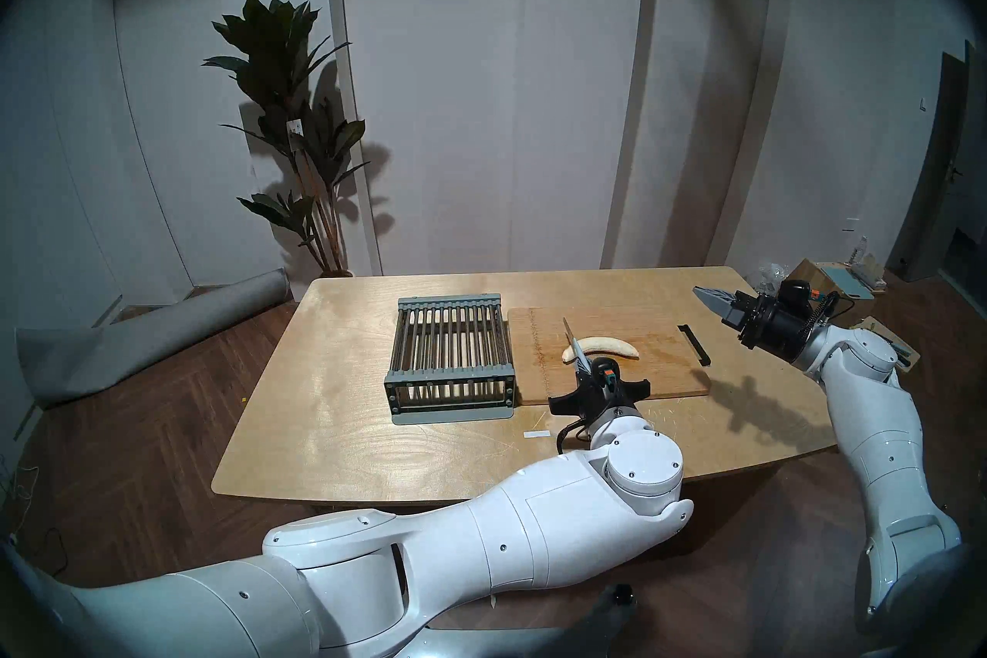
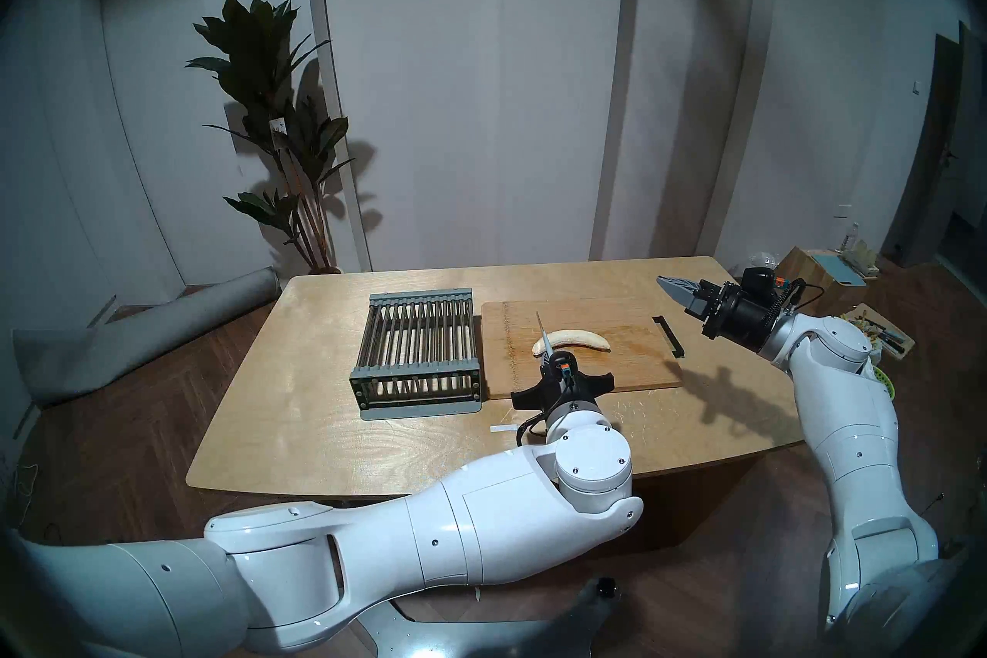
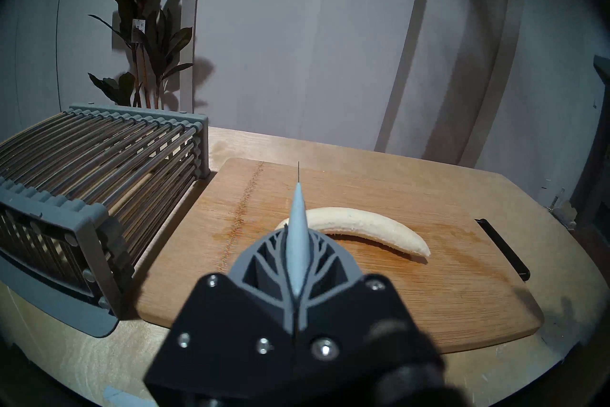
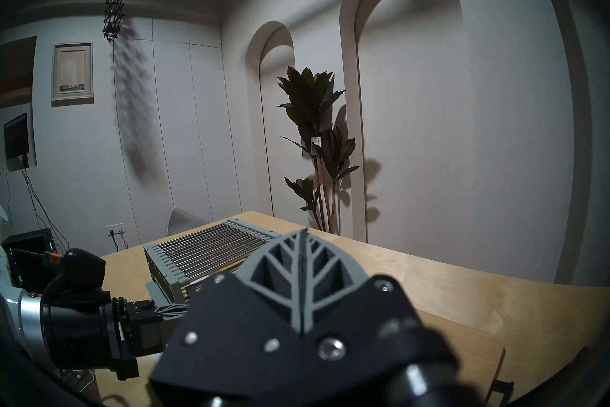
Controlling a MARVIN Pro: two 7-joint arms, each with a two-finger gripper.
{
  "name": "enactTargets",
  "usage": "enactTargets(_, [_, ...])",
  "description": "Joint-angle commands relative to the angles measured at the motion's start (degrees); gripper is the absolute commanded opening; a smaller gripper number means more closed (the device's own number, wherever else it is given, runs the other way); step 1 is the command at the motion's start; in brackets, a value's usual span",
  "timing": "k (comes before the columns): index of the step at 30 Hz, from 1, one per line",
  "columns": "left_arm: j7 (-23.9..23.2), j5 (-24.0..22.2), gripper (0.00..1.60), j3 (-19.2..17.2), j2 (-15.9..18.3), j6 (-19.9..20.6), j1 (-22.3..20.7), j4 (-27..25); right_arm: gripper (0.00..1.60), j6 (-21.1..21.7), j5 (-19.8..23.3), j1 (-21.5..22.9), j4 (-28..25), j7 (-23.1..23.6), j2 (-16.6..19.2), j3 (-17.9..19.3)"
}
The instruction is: Cut the banana into four pieces on the cutting board
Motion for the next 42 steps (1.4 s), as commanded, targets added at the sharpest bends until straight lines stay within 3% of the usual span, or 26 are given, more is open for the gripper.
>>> enactTargets(1, [1.09,-0.02,0.00,0.49,-0.55,1.58,0.15,-3.11,0.00,-1.19,-0.68,4.08,1.62,-0.07,-0.19,-1.18])
enactTargets(9, [1.56,-0.19,0.00,0.62,-0.16,1.87,0.15,-3.01,0.00,-1.26,-3.19,9.40,6.15,-2.55,-1.73,-5.41])
enactTargets(20, [1.32,-0.68,0.00,0.70,-0.19,1.99,0.18,-2.98,0.00,-1.16,-6.82,15.24,11.55,-6.28,-6.70,-11.68])
enactTargets(31, [0.03,-1.06,0.00,0.80,-0.28,1.93,0.08,-2.47,0.00,-4.12,-9.00,20.68,21.44,-3.61,-10.11,-16.45])
enactTargets(42, [-1.06,-1.54,0.00,0.56,-0.45,1.99,-0.25,-1.96,0.00,-5.97,-8.75,22.73,24.06,-0.55,-11.87,-17.33])
